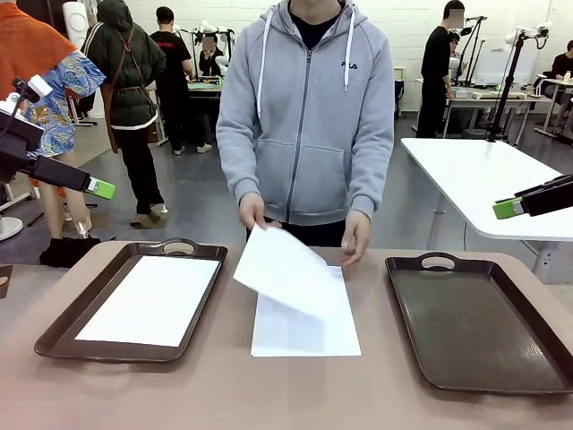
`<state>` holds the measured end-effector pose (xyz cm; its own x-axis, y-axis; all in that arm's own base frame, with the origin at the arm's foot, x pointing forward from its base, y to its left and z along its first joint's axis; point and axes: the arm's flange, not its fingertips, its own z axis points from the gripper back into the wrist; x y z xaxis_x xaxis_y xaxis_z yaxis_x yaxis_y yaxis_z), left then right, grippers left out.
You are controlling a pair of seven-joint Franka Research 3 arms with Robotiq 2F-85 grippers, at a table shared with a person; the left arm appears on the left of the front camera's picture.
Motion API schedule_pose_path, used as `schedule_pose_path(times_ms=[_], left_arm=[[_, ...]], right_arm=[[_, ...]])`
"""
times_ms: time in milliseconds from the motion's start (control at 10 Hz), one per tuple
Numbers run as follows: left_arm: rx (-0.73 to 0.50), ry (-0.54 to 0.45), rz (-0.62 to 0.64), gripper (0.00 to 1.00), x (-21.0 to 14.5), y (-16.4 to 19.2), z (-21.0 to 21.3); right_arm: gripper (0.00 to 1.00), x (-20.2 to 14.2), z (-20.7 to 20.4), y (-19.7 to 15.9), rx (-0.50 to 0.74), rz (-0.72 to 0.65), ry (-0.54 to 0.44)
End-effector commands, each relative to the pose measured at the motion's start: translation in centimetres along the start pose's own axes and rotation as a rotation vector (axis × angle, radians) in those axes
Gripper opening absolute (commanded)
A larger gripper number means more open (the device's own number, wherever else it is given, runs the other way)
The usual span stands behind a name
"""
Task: Sort the A4 documents.
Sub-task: Receive the A4 Paper.
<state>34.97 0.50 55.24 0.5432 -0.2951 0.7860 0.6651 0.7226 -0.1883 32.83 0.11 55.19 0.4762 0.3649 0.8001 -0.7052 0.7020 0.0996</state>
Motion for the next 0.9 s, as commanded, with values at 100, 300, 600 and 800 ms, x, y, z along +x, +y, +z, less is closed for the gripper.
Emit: schedule_pose_path(times_ms=[100, 300, 600, 800], left_arm=[[0.004, -0.002, -0.004, 1.00, 0.06, -0.04, 0.01], [0.004, -0.002, -0.004, 1.00, 0.06, -0.04, 0.01], [0.004, -0.002, -0.004, 1.00, 0.06, -0.04, 0.01], [0.004, -0.002, -0.004, 1.00, 0.06, -0.04, 0.01]], right_arm=[[1.00, -0.05, -0.26, -0.06, 0.017, 0.000, -0.006], [1.00, -0.05, -0.26, -0.06, 0.017, 0.000, -0.006], [1.00, -0.05, -0.26, -0.06, 0.017, 0.000, -0.006], [1.00, -0.05, -0.26, -0.06, 0.017, 0.000, -0.006]])
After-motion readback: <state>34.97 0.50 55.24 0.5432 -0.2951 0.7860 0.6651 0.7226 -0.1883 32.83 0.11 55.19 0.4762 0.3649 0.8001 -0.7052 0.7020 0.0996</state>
